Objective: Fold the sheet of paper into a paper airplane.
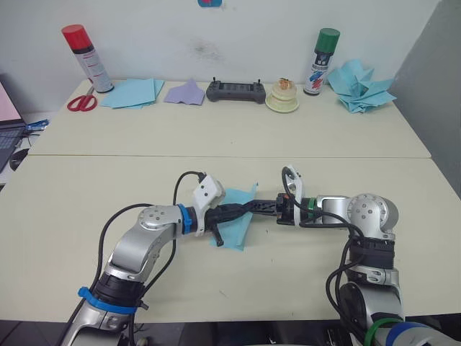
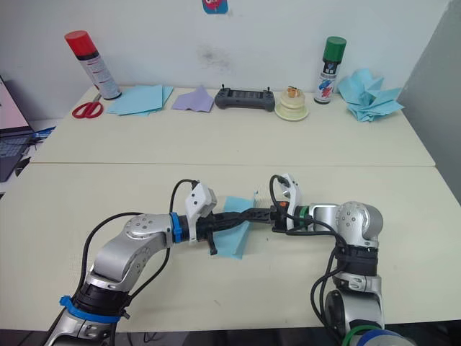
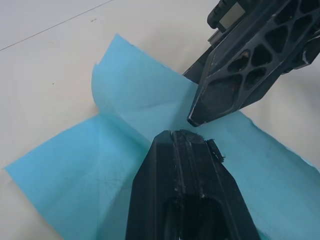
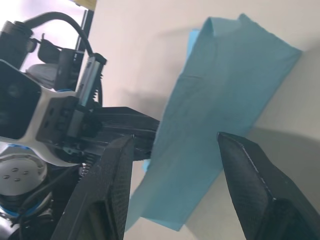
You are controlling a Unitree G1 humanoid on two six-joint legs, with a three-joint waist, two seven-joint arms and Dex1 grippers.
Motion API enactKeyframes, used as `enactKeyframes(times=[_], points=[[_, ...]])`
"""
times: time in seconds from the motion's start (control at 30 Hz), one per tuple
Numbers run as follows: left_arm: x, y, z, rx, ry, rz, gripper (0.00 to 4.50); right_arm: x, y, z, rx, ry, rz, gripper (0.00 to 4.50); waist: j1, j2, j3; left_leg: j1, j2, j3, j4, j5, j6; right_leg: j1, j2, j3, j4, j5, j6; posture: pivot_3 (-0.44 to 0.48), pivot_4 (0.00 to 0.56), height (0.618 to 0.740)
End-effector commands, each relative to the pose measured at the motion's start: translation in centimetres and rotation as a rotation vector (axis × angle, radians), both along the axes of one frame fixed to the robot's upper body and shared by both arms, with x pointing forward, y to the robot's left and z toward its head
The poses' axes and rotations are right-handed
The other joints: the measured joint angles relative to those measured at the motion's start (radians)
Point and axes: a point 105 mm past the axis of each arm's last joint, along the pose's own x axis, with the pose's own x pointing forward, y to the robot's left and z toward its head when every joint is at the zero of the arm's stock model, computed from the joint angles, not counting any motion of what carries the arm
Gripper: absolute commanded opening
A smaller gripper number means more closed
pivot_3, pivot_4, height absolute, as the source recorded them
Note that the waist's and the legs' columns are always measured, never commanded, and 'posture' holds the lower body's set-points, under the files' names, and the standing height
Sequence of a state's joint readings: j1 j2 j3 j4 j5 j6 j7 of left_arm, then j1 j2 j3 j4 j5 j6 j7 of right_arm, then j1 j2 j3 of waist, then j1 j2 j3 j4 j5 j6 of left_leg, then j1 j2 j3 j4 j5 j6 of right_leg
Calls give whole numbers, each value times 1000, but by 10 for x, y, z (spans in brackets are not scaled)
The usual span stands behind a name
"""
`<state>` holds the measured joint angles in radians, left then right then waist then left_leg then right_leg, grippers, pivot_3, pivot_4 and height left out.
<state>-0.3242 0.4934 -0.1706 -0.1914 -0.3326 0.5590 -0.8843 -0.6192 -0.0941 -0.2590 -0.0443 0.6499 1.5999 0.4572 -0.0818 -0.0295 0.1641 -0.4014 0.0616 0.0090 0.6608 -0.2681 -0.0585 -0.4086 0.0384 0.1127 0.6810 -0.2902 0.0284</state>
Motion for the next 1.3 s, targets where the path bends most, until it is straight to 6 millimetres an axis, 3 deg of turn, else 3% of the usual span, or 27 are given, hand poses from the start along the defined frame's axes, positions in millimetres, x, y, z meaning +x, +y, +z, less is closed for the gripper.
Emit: enactKeyframes(times=[0.03,0.23,0.4,0.57,0.93,1.17,1.27,1.3], points=[[-2,-4,6,-6,-35,-24,0,1,-2,4,5,-29,-2,2145,0,0,0,0,0,0,0,0,0,0,0,0,0,0,0,0,150,740],[1,14,-5,64,-16,22,0,3,-7,-1,-17,-33,-23,107,-1,0,0,0,0,0,0,0,0,0,0,0,0,0,0,0,150,740],[-1,39,-32,169,24,60,0,3,-16,-10,-51,-40,-48,45,-1,0,0,0,0,0,0,0,0,0,0,0,0,0,0,0,150,740],[-3,41,-46,196,40,61,0,2,-24,-13,-65,-38,-58,45,-1,1,0,1,0,1,0,0,0,0,0,0,0,0,1,0,150,740],[-2,43,-50,205,38,71,0,9,-33,-19,-119,-93,-71,45,1,1,0,1,0,1,0,0,0,2,0,0,0,-1,2,0,150,740],[-1,43,-49,203,33,77,0,12,-40,-19,-149,-132,-76,2367,1,1,0,2,0,0,0,0,0,2,0,0,0,-1,1,0,150,740],[-1,43,-48,204,30,81,0,16,-48,-3,-214,-306,-44,3372,1,1,0,2,0,0,1,0,0,2,0,0,0,-1,2,0,150,740],[-1,44,-48,204,29,86,0,17,-51,4,-264,-412,-19,3372,2,1,0,2,0,0,1,0,0,2,-1,0,0,-2,4,0,150,740]])
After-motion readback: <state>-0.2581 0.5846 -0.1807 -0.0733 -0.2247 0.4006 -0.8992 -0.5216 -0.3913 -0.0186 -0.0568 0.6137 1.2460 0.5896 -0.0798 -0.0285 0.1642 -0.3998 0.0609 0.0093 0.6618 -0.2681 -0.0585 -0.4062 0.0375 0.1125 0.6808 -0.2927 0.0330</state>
